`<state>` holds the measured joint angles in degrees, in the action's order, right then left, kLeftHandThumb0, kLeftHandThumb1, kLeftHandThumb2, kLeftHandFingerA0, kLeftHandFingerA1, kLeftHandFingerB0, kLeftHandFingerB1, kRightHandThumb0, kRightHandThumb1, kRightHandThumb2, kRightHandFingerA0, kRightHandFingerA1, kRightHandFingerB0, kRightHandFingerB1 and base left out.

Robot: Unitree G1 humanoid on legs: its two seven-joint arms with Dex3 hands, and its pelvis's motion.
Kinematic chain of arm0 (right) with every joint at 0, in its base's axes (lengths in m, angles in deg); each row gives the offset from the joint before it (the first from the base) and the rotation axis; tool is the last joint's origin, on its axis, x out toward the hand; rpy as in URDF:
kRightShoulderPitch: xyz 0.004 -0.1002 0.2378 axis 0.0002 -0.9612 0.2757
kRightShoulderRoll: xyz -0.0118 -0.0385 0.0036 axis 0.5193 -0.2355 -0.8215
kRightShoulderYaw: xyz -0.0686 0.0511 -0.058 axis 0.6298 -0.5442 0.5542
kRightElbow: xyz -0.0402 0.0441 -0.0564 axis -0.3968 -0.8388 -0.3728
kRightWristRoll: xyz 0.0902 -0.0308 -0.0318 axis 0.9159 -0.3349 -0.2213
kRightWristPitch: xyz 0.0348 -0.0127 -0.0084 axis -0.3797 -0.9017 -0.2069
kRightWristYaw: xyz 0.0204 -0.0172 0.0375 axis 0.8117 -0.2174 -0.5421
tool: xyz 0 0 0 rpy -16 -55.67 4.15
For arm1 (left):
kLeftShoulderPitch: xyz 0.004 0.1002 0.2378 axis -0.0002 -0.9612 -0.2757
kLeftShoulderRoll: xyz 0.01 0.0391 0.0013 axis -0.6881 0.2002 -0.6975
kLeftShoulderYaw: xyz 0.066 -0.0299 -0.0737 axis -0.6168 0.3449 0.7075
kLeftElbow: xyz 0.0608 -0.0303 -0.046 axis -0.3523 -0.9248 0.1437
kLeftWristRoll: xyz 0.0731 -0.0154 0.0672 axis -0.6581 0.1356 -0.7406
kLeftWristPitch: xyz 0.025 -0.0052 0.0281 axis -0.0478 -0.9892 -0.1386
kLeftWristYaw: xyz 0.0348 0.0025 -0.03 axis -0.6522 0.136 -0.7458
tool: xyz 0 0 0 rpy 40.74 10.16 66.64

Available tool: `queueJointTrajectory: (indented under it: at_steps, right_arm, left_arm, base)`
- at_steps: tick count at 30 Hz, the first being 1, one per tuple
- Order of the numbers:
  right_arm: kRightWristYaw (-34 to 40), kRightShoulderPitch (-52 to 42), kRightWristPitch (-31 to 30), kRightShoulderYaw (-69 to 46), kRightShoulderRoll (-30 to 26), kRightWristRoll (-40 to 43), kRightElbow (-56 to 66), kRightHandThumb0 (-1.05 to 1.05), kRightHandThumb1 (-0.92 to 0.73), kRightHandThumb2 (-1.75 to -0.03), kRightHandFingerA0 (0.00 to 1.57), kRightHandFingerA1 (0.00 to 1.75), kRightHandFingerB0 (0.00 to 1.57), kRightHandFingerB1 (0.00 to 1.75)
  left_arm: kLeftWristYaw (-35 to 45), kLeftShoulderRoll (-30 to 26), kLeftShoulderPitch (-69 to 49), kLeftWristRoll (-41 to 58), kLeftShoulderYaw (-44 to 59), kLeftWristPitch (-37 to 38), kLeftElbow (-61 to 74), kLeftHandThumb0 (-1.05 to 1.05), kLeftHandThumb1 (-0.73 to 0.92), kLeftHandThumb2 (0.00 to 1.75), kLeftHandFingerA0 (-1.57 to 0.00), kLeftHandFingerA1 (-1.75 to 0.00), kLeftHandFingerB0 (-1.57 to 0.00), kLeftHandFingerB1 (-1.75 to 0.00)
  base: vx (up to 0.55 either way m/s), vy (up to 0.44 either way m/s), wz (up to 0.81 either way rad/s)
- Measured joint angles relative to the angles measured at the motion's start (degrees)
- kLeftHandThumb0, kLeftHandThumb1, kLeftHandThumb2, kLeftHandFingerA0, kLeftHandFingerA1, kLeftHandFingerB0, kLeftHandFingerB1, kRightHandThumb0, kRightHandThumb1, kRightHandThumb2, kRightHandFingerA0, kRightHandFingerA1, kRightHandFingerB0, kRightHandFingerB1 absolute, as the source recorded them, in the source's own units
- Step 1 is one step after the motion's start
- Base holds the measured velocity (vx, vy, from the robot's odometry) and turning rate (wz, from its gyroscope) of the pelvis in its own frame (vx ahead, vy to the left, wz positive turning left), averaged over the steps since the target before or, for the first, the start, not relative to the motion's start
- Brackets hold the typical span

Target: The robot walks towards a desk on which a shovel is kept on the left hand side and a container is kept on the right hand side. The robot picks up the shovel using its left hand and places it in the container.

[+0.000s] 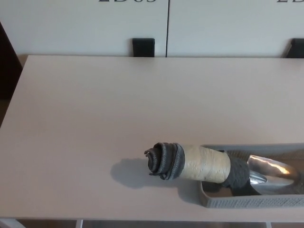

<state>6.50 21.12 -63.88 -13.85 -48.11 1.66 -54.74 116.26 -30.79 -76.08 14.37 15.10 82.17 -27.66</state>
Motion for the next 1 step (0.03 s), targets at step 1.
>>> queueJointTrajectory:
  at_steps: [1]
  right_arm:
    - [0.1, 0.3, 0.1, 0.0, 0.1, 0.0, -0.3, -0.79, -0.62, -0.98, 0.04, 0.29, 0.01, 0.24]
  left_arm:
    - [-0.4, 0.4, 0.5, 0.0, -0.2, 0.0, -0.6, -0.85, 0.85, 0.69, -0.1, -0.32, -0.17, -0.27]
  base:
    - [0.0, 0.0, 0.0]
